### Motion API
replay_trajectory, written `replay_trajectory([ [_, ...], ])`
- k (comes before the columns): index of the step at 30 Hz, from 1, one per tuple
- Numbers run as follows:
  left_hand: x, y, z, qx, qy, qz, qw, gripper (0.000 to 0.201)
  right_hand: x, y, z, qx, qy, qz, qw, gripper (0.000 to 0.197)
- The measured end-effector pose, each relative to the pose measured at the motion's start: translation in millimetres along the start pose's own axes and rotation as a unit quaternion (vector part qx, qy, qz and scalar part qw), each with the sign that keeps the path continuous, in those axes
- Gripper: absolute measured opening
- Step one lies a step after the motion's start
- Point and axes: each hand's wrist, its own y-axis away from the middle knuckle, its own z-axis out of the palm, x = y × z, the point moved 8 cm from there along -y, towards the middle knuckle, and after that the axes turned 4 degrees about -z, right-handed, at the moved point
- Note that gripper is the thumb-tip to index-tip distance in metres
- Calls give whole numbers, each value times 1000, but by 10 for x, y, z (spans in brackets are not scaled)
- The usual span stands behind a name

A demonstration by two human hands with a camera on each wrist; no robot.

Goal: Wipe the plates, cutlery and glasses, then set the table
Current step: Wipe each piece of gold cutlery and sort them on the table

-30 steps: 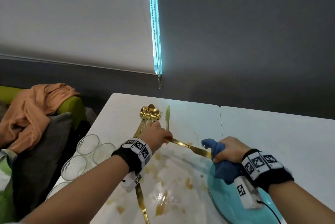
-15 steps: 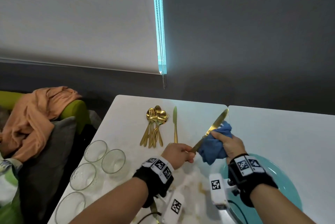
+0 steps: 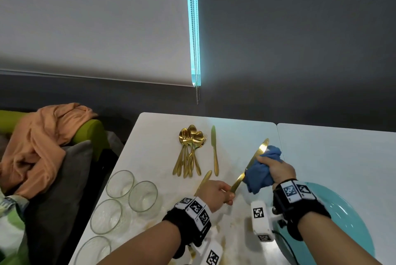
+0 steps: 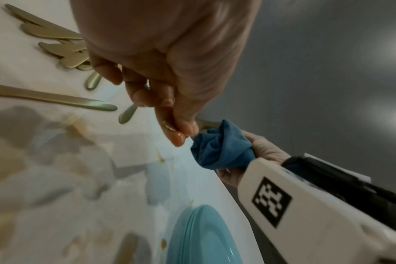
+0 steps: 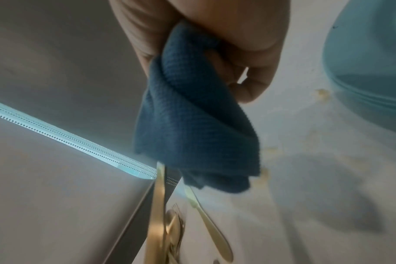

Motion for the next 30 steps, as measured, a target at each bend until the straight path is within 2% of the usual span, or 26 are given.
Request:
replay_trajectory([
  [4,-95,-224,-314,64,28,-49,996,10,-127,-44,-217,71,-18,-28,997,29],
  [6,-93,-363,-465,94,15,-71,993,21,-149,-22,-258,64,2,-40,997,28],
  [9,10,-525,-571,114,-21,-79,990,24,-82,51,-315,48,22,-36,998,22],
  [18,49,-802,-312,129,-162,-125,970,32,106,129,-559,50,11,-31,998,13],
  [19,42,-823,-279,133,-207,-124,961,34,110,123,-575,48,9,-32,998,12],
  [22,8,-784,-197,141,-253,-130,948,44,96,123,-560,33,0,-43,999,19],
  [25,19,-813,-168,171,-247,-122,946,38,96,116,-484,18,12,-48,999,17],
  [30,27,-892,-106,158,-241,-139,947,39,168,95,-359,-3,27,-38,999,11],
])
